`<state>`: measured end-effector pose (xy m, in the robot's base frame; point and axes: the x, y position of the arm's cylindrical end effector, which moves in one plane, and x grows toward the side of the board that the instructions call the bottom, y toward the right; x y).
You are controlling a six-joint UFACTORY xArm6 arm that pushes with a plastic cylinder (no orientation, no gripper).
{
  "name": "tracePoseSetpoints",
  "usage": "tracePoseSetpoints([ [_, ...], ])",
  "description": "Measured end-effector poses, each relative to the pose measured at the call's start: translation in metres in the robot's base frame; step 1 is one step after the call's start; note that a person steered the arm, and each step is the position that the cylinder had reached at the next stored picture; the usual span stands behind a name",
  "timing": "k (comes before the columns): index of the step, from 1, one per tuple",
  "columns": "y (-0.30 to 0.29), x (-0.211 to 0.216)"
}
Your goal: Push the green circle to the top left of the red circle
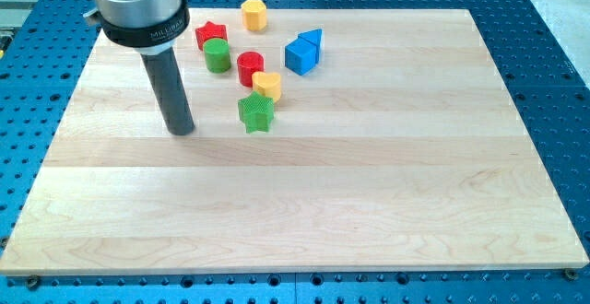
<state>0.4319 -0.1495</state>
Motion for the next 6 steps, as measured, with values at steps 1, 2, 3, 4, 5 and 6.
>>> tracePoseSetpoints([
  [1, -0.007, -0.062],
  [2, -0.007, -0.102],
  [3, 0.000, -0.113],
  [4, 0.009, -0.115],
  [5, 0.032, -0.107],
  [6, 0.032, -0.106],
])
